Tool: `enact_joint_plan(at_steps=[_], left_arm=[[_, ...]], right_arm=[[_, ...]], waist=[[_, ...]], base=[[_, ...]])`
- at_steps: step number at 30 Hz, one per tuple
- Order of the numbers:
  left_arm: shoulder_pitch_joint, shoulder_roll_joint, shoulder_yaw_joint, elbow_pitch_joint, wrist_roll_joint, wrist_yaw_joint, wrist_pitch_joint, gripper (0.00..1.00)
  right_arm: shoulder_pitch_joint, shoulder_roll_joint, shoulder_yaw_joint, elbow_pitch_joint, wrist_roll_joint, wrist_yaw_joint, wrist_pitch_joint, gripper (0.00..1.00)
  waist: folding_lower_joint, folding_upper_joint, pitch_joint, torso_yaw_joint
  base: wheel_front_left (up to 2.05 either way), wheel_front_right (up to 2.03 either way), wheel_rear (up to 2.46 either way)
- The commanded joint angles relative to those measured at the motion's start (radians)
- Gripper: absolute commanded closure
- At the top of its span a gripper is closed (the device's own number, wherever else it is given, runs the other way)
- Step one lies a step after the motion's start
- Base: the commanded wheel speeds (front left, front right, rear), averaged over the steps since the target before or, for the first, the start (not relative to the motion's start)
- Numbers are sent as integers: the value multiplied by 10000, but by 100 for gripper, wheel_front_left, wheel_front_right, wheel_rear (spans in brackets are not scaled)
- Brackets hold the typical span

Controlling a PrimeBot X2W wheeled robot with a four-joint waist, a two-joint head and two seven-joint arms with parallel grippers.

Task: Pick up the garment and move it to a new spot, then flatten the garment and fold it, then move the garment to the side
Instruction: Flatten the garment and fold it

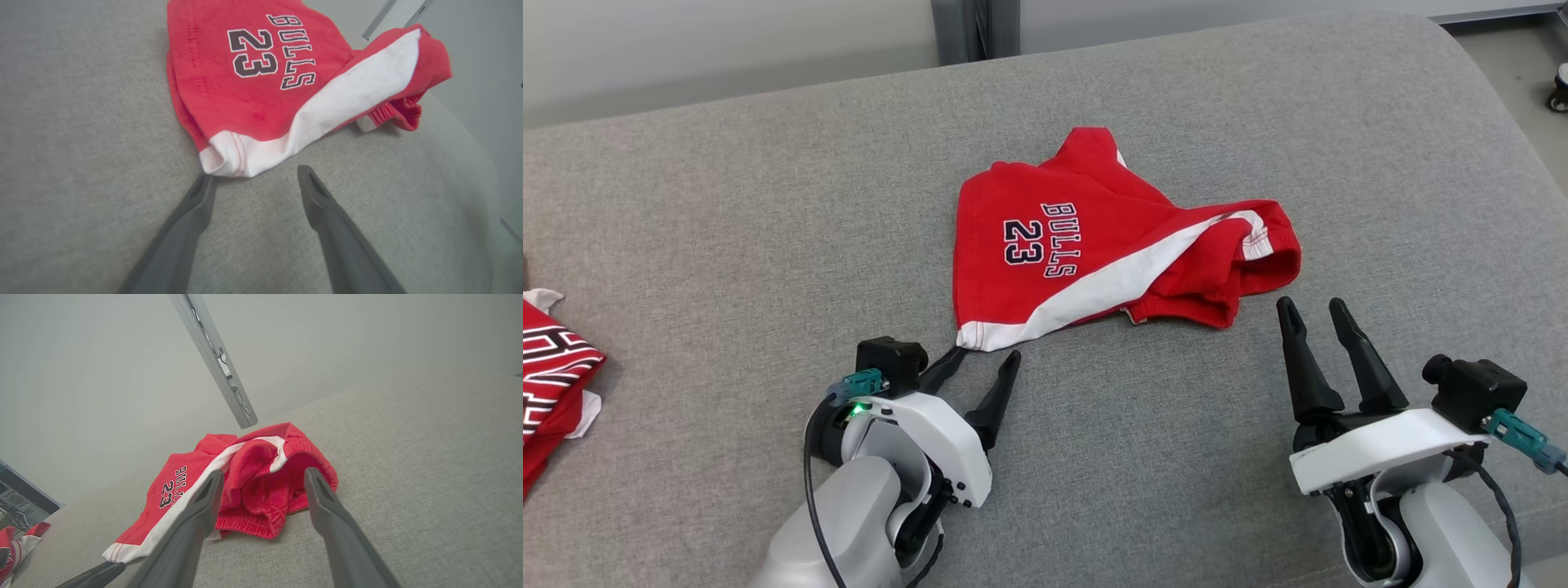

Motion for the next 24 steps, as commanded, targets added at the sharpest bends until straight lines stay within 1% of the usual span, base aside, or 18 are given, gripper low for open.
enact_joint_plan(at_steps=[1, 3, 8, 18, 24], left_arm=[[-177, 128, -10, 133, -52, -16, -116, 0], [-267, 192, 14, 373, 16, -9, -256, 0], [-471, 139, 63, 846, 65, 50, -503, 0], [-547, -3, -420, 912, -285, -13, -667, 0], [-556, 66, -645, 711, -438, -16, -789, 0]], right_arm=[[-78, -55, 14, 28, -30, 4, -51, 0], [-75, -40, 28, 25, -15, 4, -51, 0], [-67, -33, 45, 66, 38, 4, -52, 0], [-45, -52, 66, 164, 47, 4, -52, 0], [-77, -95, 84, 230, 10, 4, -52, 0]], waist=[[0, 0, 28, -4], [0, 0, 58, -17], [0, 0, 73, -43], [0, 0, -42, -3], [0, 0, -48, 21]], base=[[0, 0, 0], [0, 0, 0], [0, 0, 0], [0, 0, 0], [0, 0, 0]])
